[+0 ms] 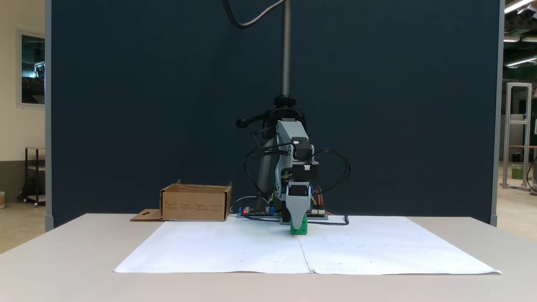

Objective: Grasp a green dice and put it in the bin.

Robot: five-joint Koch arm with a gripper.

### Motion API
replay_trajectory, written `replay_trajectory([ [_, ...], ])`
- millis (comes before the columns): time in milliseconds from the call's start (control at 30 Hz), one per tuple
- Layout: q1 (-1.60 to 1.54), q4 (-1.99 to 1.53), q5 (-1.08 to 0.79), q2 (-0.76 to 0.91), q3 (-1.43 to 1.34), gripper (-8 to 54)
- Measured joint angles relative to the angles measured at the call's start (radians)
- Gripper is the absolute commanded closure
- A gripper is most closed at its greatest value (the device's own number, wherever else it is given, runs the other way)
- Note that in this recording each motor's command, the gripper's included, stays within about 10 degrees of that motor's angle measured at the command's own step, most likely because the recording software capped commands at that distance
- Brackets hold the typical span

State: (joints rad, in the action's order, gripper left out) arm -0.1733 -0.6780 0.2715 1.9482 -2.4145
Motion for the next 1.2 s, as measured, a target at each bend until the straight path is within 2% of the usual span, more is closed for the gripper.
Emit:
replay_trajectory([
  [333,-0.011,0.072,0.0,-0.046,-0.026,6.6],
  [1100,0.029,0.107,0.0,-0.064,-0.054,6.8],
  [1133,0.029,0.107,0.0,-0.061,-0.054,8.8],
  [1200,0.031,0.107,0.0,-0.061,-0.054,17.5],
])
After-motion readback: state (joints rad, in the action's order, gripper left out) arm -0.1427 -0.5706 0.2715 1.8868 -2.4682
